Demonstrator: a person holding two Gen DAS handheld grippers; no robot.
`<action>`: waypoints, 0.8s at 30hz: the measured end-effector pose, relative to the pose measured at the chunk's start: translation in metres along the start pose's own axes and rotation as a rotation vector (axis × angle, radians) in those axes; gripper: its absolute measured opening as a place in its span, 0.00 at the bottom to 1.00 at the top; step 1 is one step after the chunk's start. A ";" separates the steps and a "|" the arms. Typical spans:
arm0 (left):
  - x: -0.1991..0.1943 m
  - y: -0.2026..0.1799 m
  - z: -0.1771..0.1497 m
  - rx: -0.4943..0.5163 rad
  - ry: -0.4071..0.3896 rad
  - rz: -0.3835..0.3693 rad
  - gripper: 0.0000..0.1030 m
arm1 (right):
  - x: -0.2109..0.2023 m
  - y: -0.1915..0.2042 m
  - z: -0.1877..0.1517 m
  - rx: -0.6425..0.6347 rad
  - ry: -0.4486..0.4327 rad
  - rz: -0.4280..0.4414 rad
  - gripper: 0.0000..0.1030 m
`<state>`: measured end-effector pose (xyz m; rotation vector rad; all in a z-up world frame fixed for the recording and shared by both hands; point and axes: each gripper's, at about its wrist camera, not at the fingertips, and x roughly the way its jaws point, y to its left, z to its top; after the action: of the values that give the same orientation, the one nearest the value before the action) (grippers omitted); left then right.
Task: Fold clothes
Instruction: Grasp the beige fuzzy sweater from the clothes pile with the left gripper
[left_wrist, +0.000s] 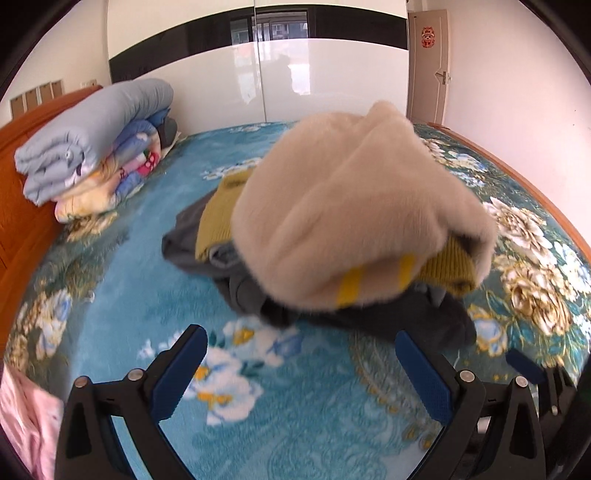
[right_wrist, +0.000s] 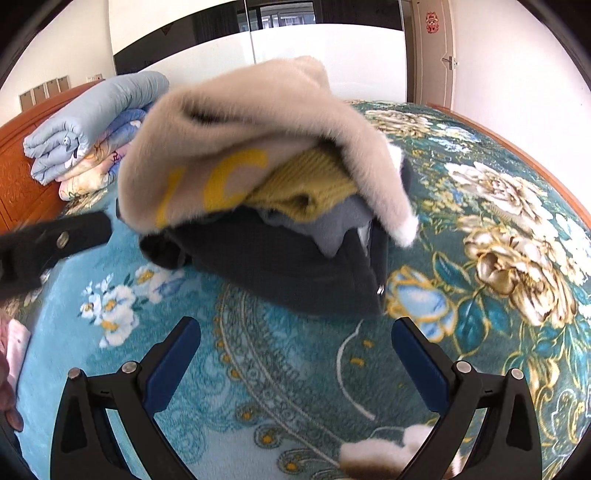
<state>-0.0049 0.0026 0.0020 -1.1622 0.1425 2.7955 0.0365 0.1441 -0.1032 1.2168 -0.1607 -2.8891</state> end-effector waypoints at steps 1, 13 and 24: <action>0.004 -0.002 0.006 0.000 -0.005 0.002 1.00 | -0.002 -0.002 0.002 0.004 -0.004 0.000 1.00; 0.035 -0.035 0.025 0.110 0.026 0.051 1.00 | -0.006 -0.029 0.014 0.019 -0.011 -0.009 1.00; 0.059 -0.071 0.032 0.258 0.042 0.209 0.92 | -0.009 -0.043 0.005 0.029 0.008 -0.008 1.00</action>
<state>-0.0590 0.0805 -0.0209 -1.2031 0.6435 2.8147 0.0414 0.1874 -0.0974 1.2359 -0.1997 -2.8980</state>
